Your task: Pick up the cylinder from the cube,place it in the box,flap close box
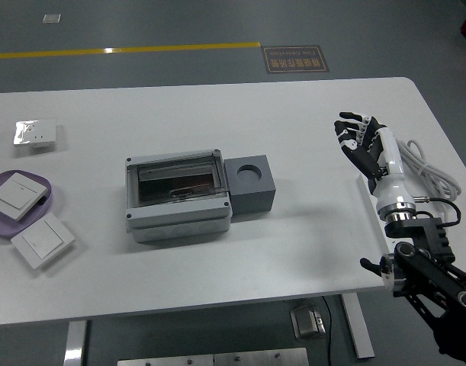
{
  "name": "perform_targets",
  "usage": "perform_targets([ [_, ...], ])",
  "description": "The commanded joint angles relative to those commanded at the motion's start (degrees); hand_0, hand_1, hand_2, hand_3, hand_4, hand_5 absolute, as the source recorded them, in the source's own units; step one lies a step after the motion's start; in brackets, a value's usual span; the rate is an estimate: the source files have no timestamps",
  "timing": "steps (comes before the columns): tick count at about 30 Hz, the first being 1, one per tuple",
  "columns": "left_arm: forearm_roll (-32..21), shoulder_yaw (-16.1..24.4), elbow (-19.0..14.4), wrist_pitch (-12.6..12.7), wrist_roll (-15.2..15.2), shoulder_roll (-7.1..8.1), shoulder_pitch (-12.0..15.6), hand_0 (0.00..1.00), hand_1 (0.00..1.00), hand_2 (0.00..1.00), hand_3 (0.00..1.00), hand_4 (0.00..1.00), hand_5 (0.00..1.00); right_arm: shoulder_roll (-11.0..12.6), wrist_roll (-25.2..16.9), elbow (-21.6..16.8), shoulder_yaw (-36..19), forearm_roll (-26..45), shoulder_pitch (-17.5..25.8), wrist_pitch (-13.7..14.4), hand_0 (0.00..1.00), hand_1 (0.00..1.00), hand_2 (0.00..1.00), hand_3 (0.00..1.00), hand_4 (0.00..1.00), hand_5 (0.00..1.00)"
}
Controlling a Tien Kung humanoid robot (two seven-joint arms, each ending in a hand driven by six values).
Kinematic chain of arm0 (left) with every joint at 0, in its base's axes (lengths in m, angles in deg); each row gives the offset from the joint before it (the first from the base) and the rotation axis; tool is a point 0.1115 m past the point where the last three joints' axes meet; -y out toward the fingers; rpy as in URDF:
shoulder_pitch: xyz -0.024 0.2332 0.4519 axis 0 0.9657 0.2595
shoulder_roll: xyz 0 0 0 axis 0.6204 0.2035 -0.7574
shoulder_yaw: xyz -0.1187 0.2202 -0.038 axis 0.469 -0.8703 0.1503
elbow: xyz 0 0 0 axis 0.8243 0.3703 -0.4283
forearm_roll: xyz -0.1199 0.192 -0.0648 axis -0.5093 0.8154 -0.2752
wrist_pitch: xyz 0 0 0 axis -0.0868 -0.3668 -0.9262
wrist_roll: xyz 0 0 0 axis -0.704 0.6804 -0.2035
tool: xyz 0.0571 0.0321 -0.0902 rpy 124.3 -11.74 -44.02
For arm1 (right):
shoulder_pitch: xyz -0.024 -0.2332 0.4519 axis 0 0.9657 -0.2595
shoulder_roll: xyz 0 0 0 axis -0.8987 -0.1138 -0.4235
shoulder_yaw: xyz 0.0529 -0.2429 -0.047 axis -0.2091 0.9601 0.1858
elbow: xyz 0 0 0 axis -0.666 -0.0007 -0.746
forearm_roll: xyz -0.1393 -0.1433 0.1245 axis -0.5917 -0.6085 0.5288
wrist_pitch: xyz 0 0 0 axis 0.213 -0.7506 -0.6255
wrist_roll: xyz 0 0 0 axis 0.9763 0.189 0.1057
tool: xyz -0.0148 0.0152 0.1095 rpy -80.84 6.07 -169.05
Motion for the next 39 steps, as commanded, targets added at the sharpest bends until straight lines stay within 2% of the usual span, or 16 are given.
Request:
perform_targets([
  [2, 0.0, 0.1, 0.0, 0.1, 0.1, 0.03, 0.1, 0.616, 0.545, 0.533, 0.615, 0.686, 0.228, 0.1, 0.0, 0.0, -0.2, -0.1, 0.2, 0.0, 0.727, 0.622, 0.586, 0.634, 0.670, 0.401],
  [13, 0.1, 0.1, 0.1, 0.3, 0.1, -0.41, 0.0, 0.616, 0.544, 0.533, 0.615, 0.686, 0.227, 1.8, 0.6, 0.0, -1.7, -1.7, -0.3, 0.1, 0.720, 0.620, 0.585, 0.631, 0.665, 0.403],
  [31, 0.7, 0.7, 0.0, 0.5, 0.0, -0.76, -0.1, 0.616, 0.546, 0.533, 0.616, 0.687, 0.228, 1.6, 0.2, 0.2, -3.7, -1.7, 0.8, 0.0, 0.727, 0.622, 0.585, 0.632, 0.649, 0.398],
  [32, 0.7, 0.8, 0.0, 0.5, 0.0, -0.77, -0.1, 0.616, 0.546, 0.533, 0.615, 0.688, 0.229, 1.7, 0.2, 0.2, -3.8, -1.7, 0.9, 0.0, 0.725, 0.622, 0.586, 0.635, 0.615, 0.364],
  [39, 0.7, 0.6, 0.1, 0.6, -0.1, -0.81, 0.0, 0.616, 0.546, 0.533, 0.615, 0.688, 0.229, 1.4, 0.3, 0.2, -4.5, -2.3, 0.9, 0.0, 0.724, 0.622, 0.584, 0.635, 0.612, 0.360],
])
